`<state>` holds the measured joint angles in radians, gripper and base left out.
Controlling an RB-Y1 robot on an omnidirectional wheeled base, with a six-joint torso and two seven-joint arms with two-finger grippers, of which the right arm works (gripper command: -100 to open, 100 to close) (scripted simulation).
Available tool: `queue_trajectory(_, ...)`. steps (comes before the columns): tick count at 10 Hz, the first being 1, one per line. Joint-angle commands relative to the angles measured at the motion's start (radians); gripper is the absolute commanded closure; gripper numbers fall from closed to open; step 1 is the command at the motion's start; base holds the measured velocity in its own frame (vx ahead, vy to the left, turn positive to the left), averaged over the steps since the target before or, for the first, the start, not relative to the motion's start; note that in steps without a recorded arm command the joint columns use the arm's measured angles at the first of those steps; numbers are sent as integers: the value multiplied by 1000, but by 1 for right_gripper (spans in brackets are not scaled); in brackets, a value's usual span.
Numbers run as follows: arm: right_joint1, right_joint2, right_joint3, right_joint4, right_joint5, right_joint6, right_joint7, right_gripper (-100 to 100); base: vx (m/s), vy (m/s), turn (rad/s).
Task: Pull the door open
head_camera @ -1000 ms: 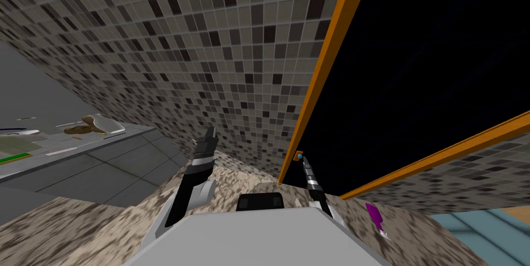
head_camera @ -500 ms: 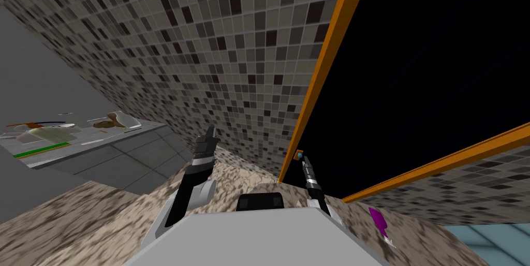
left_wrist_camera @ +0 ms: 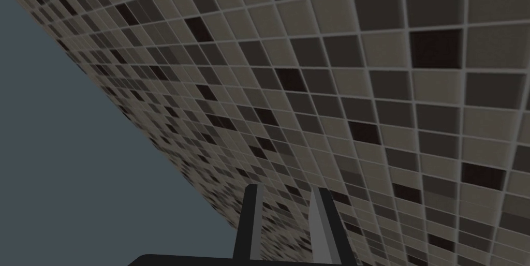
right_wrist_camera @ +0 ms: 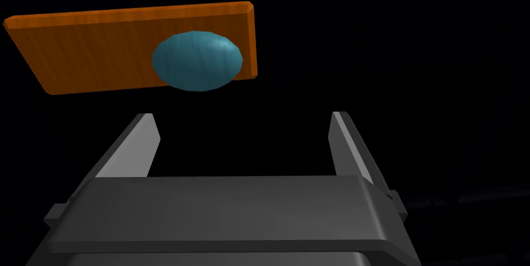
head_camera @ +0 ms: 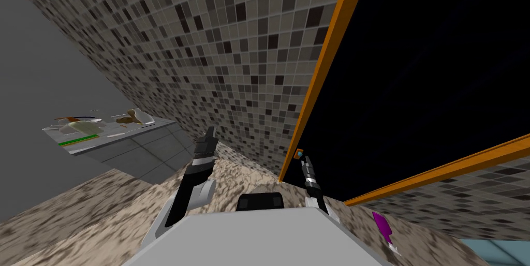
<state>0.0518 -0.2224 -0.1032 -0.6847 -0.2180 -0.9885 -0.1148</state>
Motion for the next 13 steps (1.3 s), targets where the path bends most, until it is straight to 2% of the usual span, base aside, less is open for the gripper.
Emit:
queue_trajectory(1,-5,8,3,-3,-33,8,-50,-100,-81,-37,155)
queue_trajectory(2,-5,8,3,-3,-33,8,-68,-100,-59,-30,55)
queue_trajectory(3,-8,13,5,-5,-54,13,-103,-100,-59,-22,78)
queue_trajectory(4,-8,13,5,-5,-54,13,-109,-100,-48,-15,46)
queue_trajectory(6,-14,23,9,-10,-98,23,-174,-100,-65,-20,118)
queue_trajectory(7,-14,23,9,-10,-98,23,-193,-100,-58,-23,54)
queue_trajectory(8,-17,28,11,-12,-119,28,-227,-100,-62,-9,102)
queue_trajectory(9,-17,28,11,-12,-119,28,-234,-100,-48,-14,42)
queue_trajectory(11,-23,38,15,-16,-161,37,-300,-100,-66,-27,110)
queue_trajectory(12,-23,38,15,-16,-161,37,-318,-100,-58,-20,60)
queue_trajectory(13,-26,43,17,-19,-182,42,-352,-100,-66,-16,74)
